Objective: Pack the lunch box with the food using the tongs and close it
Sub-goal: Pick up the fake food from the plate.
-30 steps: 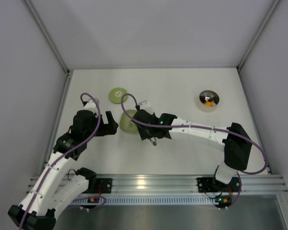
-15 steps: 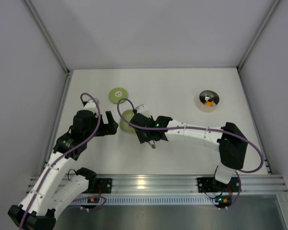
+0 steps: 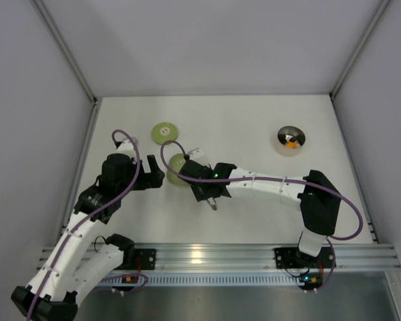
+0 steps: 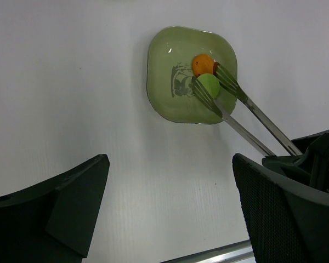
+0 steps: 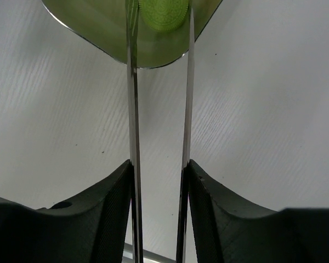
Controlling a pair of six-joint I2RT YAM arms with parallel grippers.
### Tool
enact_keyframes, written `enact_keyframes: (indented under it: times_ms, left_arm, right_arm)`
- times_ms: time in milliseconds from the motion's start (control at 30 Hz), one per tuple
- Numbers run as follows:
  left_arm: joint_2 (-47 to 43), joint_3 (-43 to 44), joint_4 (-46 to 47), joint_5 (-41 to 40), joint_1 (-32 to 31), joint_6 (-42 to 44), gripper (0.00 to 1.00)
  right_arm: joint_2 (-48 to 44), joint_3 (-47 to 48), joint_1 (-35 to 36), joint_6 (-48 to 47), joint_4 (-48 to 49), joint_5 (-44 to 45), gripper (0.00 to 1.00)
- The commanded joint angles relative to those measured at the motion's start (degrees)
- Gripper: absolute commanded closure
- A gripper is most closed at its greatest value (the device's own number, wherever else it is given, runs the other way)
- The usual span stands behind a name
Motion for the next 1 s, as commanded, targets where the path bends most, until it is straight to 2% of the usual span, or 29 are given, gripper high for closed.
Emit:
enact_keyframes:
  times_ms: [0,200,667,867,967]
  left_arm:
    - [-0.75,0.37,1.26,-0.73,-0.24,-0.62,0.01]
    - [-0.75,0.28,1.35,-0.73,-0.15,-0.62,0.01]
    - [-0.84,0.37,1.26,-0.9,-0.33,-0.62,0.01]
    - [-0.93,0.37,1.18,-0.91,-0.59,-0.53,0.01]
    - [-1.02,0.37,1.26,-0.91,-0.68,-0.62,0.01]
  right_arm:
    - [-0.36,3.55,1.3,0.16,-1.73,2.66,0.6]
    - [-1.77,5.83,1.3,-0.1,-2.69,3.98,0.64]
    - [-3.43,9.62,-0.36,-0.71,-4.54,6.27,0.65]
    - [-8.87,6.46,-6.24,-1.59,-3.58,5.48,0.65]
    - [-14.67,2.43,-13.0,-2.12,-2.18,3.81,0.65]
